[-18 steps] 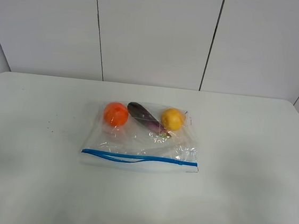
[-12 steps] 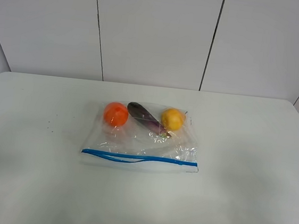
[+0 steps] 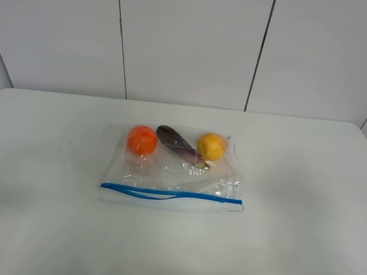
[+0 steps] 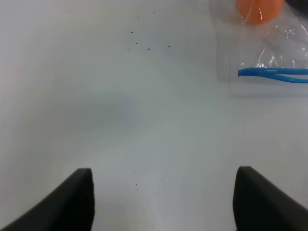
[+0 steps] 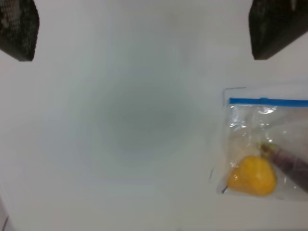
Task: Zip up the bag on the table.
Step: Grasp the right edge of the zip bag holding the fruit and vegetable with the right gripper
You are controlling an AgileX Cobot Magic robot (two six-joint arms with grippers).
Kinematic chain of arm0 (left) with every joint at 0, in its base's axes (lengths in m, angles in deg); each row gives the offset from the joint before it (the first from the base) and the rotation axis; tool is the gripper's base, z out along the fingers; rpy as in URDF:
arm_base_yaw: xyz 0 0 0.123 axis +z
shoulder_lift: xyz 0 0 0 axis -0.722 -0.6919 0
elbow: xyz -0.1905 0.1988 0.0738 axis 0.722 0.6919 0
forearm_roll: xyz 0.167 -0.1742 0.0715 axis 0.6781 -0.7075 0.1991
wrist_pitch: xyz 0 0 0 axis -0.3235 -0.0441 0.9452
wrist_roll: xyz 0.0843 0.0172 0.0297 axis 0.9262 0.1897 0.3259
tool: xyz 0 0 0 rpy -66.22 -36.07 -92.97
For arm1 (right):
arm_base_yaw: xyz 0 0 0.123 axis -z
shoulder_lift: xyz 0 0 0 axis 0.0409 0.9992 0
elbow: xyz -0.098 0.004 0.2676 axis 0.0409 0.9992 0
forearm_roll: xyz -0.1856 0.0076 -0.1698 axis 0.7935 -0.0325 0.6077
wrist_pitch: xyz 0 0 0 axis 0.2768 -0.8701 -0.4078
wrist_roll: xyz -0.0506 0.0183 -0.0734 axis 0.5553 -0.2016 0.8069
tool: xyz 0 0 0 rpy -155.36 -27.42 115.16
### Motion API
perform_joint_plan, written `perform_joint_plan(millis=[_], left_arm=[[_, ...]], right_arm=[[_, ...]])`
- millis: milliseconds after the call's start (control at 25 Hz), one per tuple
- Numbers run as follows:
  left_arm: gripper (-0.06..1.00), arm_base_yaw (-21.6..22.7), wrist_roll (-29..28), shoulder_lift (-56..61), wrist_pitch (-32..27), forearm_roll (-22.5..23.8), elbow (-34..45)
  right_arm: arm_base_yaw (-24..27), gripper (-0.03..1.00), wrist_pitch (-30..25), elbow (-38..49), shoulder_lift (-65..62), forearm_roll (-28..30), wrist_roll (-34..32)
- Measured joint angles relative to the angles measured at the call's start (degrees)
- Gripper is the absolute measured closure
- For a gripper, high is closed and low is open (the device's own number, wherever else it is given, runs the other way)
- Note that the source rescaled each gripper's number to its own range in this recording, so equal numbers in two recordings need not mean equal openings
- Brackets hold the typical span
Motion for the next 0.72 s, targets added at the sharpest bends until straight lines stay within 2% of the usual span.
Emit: perform_joint_plan(millis=[240, 440, 600, 720], left_arm=[[0.11, 0.0, 0.0, 0.0, 0.0, 0.0, 0.0], [0.11, 0.0, 0.0, 0.0, 0.0, 0.0, 0.0], [0.11, 0.0, 0.0, 0.0, 0.0, 0.0, 0.0], [0.11, 0.0, 0.0, 0.0, 0.0, 0.0, 0.0]], right_arm=[[0.0, -0.03, -0.5, -10.7, 24.8, -4.1, -0.1], [0.0, -0.03, -0.3, -15.3, 43.4, -6.6, 0.3], [0.0, -0.03, 1.1, -15.9, 55.5, -7.6, 4.0], [0.0, -0.03, 4.4, -15.9, 62.4, -10.5, 8.0]])
